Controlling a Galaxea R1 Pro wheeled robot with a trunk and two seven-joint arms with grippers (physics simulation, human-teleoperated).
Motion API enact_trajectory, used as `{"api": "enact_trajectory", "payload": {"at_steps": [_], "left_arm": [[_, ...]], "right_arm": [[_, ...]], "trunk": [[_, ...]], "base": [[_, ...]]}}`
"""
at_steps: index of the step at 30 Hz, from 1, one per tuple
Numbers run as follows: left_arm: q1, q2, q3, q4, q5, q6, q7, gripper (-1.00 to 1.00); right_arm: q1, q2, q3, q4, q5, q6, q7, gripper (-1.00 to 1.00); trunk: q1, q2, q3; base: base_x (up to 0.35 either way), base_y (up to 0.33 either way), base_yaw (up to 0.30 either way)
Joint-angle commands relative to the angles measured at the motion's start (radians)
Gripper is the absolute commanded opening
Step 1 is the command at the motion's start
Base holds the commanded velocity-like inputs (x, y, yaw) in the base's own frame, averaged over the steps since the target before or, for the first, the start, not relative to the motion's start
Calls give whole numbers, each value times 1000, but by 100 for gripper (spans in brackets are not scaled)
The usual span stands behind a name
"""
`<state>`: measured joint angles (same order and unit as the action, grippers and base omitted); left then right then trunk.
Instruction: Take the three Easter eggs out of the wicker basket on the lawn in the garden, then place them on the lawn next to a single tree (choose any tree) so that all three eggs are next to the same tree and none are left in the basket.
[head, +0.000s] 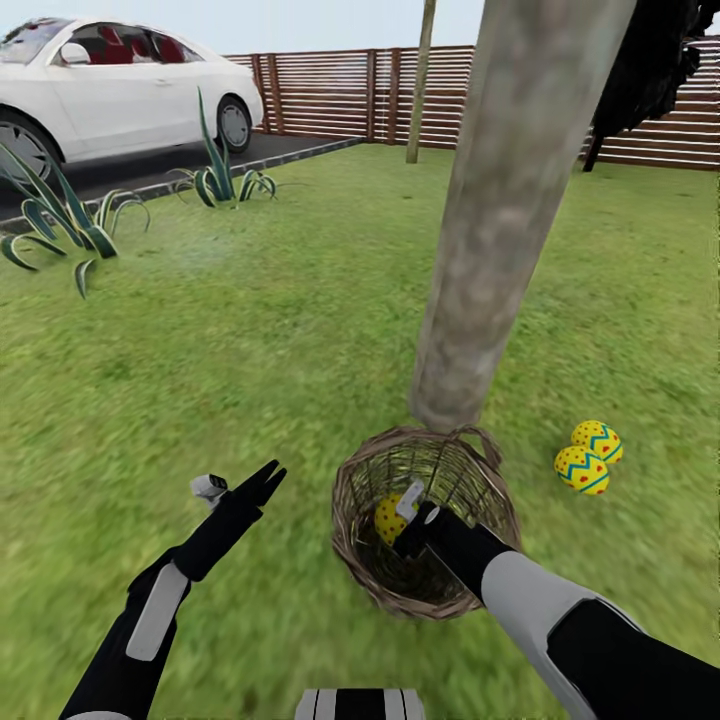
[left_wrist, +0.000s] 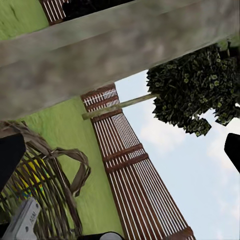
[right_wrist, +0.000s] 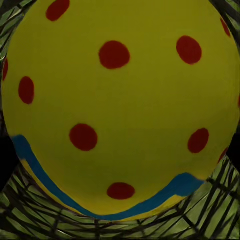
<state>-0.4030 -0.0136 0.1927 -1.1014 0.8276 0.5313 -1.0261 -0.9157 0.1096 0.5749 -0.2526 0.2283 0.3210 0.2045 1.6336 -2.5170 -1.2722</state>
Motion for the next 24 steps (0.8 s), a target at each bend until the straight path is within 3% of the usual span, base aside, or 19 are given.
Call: {"api": "enact_trajectory", "payload": {"at_steps": [1, 10, 12, 14, 16, 19, 24], "left_arm": [[0, 0, 2, 0, 3, 9, -3, 100], [0, -2, 2, 1, 2, 8, -2, 100], [0, -2, 2, 4, 2, 7, 2, 100], [0, -5, 1, 3, 2, 7, 62, 100], [0, -4, -50, 1, 3, 6, 67, 100], [0, -3, -69, -1, 4, 6, 67, 100], [0, -3, -73, -1, 4, 6, 67, 100]], "right_arm": [[0, 0, -1, -2, 8, 6, 7, -100], [0, -22, -23, -4, 7, 7, 7, -100], [0, -41, -34, -5, 6, 7, 10, -100], [0, -63, -48, -5, 8, 8, 98, -100], [0, -75, -49, -6, 8, 9, 108, -100], [0, -91, -50, -9, 7, 9, 128, -100], [0, -179, -71, -32, 12, 9, 392, -100]], "trunk": [[-1, 0, 3], [-5, 2, 38], [-6, 3, 46], [-7, 3, 54], [-8, 3, 61], [-9, 4, 73], [-11, 5, 92]], "base": [[-33, 0, 0], [-3, 0, 0], [0, 0, 0], [0, 0, 0], [0, 0, 0], [0, 0, 0], [0, 0, 0]]}}
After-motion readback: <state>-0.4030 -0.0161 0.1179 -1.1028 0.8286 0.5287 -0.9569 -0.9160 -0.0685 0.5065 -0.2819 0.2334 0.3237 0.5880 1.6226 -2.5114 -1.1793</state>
